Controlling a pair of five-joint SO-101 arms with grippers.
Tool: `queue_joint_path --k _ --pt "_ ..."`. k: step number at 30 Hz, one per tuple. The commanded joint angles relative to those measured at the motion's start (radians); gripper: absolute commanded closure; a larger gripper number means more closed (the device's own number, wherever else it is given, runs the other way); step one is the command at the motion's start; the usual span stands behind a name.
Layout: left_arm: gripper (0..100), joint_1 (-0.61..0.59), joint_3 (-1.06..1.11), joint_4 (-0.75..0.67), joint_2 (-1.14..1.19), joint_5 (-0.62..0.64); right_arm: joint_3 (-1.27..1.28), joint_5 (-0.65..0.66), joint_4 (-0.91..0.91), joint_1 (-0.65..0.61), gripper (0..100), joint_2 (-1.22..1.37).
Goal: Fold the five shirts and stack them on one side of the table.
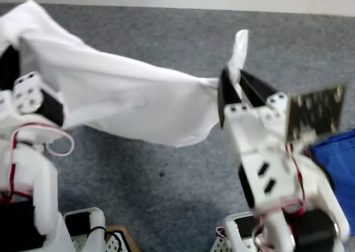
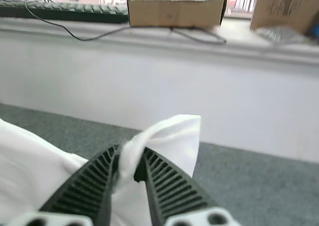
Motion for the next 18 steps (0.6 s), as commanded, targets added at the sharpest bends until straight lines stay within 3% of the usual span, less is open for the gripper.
queue_joint_path --k 1,5,10,14,18 --pt "99 -0.139 -0.031 -0.051 -0.005 0.014 -0.059 0.044 0.018 0.12 99.2 -0.082" --pt "99 -0.148 -0.033 -0.057 -0.005 0.028 -0.105 0.044 0.035 0.157 99.1 -0.093" --pt "99 -0.148 -0.031 -0.058 0.001 0.163 -0.082 0.046 0.039 0.156 99.1 -0.077" --pt "99 -0.13 0.01 -0.061 0.004 0.172 -0.039 0.043 0.041 0.154 99.1 -0.018" --pt "99 -0.068 0.077 -0.061 0.002 0.169 0.038 -0.012 0.039 0.058 99.0 0.082"
